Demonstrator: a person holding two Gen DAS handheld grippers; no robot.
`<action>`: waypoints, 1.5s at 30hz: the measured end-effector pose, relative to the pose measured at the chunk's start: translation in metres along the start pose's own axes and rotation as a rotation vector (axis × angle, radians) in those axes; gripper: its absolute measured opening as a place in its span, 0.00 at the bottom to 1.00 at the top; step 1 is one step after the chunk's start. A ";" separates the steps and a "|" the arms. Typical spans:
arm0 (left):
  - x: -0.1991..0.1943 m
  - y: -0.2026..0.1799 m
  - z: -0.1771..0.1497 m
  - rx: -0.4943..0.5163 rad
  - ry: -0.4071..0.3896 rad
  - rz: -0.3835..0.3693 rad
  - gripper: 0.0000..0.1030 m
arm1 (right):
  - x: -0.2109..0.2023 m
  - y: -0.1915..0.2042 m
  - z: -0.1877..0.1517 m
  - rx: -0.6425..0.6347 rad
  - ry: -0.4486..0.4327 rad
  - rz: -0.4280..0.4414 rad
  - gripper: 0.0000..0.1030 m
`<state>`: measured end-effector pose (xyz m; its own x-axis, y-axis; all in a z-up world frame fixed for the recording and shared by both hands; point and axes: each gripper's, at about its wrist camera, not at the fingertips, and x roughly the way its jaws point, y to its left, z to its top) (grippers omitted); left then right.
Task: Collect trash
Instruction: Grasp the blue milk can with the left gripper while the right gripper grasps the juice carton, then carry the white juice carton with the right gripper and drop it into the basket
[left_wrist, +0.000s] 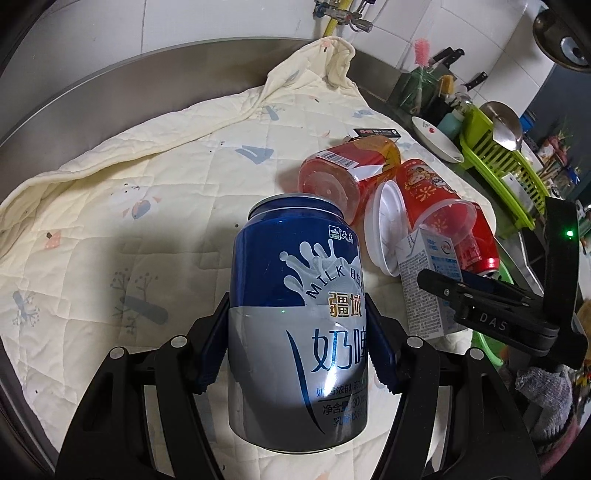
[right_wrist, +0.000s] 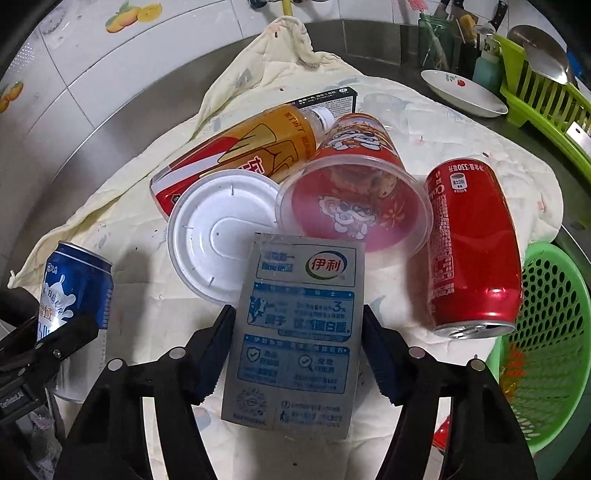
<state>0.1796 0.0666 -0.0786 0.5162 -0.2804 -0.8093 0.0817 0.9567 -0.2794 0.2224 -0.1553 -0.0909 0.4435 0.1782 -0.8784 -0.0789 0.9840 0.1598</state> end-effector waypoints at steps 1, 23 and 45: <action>-0.001 -0.001 0.000 0.000 -0.001 -0.001 0.63 | -0.002 0.000 -0.001 -0.002 -0.004 0.004 0.62; -0.022 -0.085 -0.008 0.136 -0.031 -0.098 0.63 | -0.124 -0.130 -0.055 0.132 -0.215 -0.040 0.62; -0.001 -0.211 -0.008 0.303 0.014 -0.206 0.63 | -0.114 -0.276 -0.082 0.289 -0.227 -0.263 0.71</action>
<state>0.1550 -0.1356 -0.0226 0.4511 -0.4690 -0.7593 0.4328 0.8590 -0.2734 0.1202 -0.4473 -0.0714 0.6020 -0.1148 -0.7902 0.3009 0.9493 0.0913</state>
